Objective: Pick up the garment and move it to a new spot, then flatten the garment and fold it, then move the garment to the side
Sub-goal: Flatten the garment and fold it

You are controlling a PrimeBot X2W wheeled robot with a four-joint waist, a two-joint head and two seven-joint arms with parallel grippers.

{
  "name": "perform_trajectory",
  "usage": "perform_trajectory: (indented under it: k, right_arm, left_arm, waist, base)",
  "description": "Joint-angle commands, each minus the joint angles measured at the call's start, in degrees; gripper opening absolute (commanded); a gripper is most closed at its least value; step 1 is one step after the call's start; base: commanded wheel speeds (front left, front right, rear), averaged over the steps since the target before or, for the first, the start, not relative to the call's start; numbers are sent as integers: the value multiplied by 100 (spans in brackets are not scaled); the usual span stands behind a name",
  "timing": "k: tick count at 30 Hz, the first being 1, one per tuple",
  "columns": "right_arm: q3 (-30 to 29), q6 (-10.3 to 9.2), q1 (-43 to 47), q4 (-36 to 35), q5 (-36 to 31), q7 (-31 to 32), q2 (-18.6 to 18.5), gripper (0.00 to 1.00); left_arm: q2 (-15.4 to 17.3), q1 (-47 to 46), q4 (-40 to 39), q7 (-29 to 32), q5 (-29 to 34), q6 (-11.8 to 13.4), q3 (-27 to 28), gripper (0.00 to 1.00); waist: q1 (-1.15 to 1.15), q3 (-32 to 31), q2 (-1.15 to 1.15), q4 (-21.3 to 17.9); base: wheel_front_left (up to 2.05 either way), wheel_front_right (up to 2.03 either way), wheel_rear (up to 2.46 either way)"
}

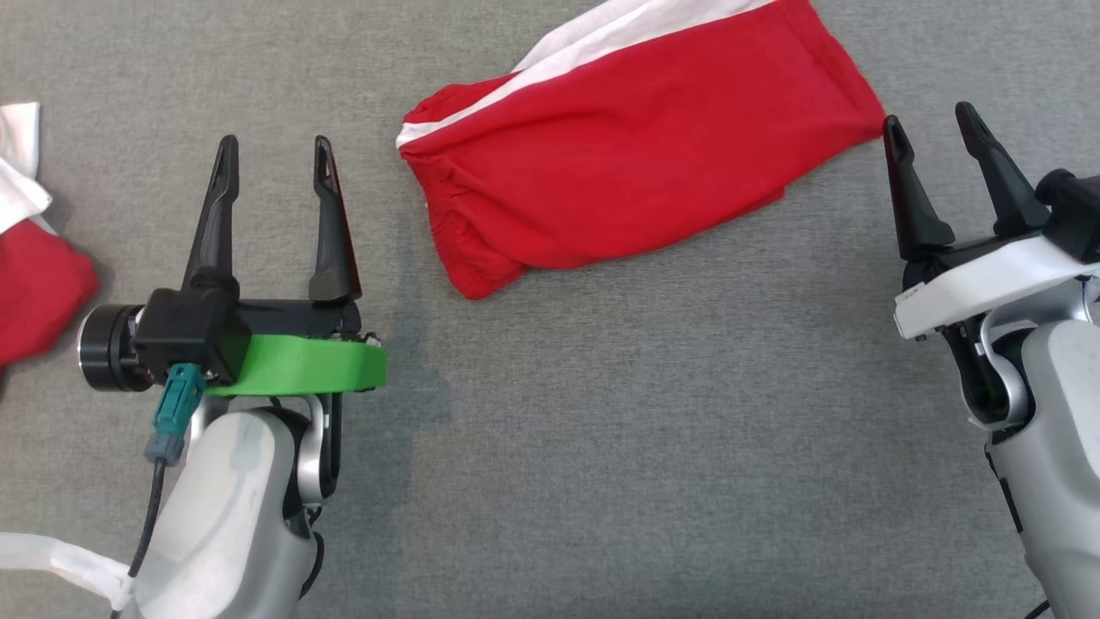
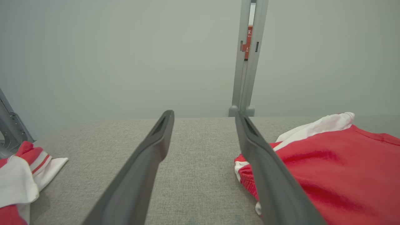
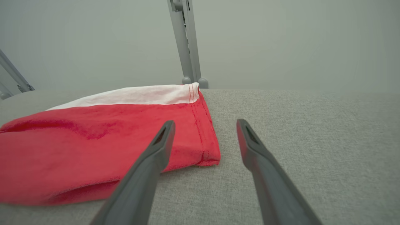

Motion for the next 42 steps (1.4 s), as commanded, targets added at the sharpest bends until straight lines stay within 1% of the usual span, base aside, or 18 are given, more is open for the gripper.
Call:
perform_trajectory:
  k: [1, 6, 9, 13, 14, 15, 16, 19, 20, 26, 34, 40, 42]
  right_arm:
    - [66, -8, -211, 201, 90, -17, -68, 100]
    - [281, -8, -759, 1127, 276, -42, -236, 100]
    - [404, -8, -1065, 1668, 403, -23, -297, 100]
    - [657, -8, -1347, 2315, 634, 159, -316, 100]
    - [737, -7, -1394, 2423, 749, 189, -318, 50]
    - [799, -7, -1435, 2498, 803, 201, -336, 28]
    - [886, -7, -1467, 2567, 914, 214, -340, 0]
    - [1053, -8, -1488, 2602, 1092, 31, -365, 0]
    - [1092, -7, -1445, 2582, 1128, -119, -375, 0]
    - [1084, -8, -830, 2282, 1269, -587, -221, 0]
    - [515, -8, 359, 1583, 1212, -671, -95, 0]
    - [47, -8, 875, 1438, 1098, -672, -103, 0]
    - [-171, -8, 1007, 1382, 949, -557, -91, 0]
  left_arm:
    - [-49, -119, -24, 0, 32, -26, 3, 100]
    - [-231, -219, 9, -2, 98, -139, -33, 100]
    - [-305, -232, 42, -2, 141, -194, -7, 100]
    - [-385, -143, 70, -2, 194, -277, 62, 100]
    - [-405, -111, 78, -2, 205, -290, 78, 100]
    - [-413, -92, 79, -2, 220, -306, 94, 100]
    - [-423, -70, 84, -2, 230, -325, 117, 100]
    - [-449, 7, 88, -3, 262, -355, 177, 100]
    - [-456, 38, 102, -3, 279, -371, 198, 100]
    - [-431, 247, 173, -3, 333, -439, 313, 100]
    - [-387, 631, 253, -3, 313, -452, 368, 100]
    - [-397, 823, 265, 1, 260, -470, 304, 100]
    - [-414, 906, 296, 16, 220, -485, 253, 100]
  waist:
    - [0, 279, 0, 318]
    - [0, 359, 0, 513]
    - [0, 363, 0, 562]
    - [0, 300, 0, 593]
    - [0, 277, 0, 603]
    - [0, 264, 0, 605]
    - [0, 244, 0, 604]
    - [0, 180, 0, 568]
    - [0, 139, 0, 541]
    - [0, -187, 0, 295]
    - [0, -665, 0, -49]
    - [0, -891, 0, -82]
    - [0, -986, 0, -28]
  base:
    - [0, 0, 0]
    - [0, 0, 0]
    - [0, 0, 0]
    - [0, 0, 0]
    - [0, 0, 0]
    - [0, 0, 0]
    - [0, 0, 0]
    - [0, 0, 0]
    - [0, 0, 0]
    - [0, 0, 0]
    - [0, 0, 0]
    - [0, 0, 0]
    - [0, 0, 0]
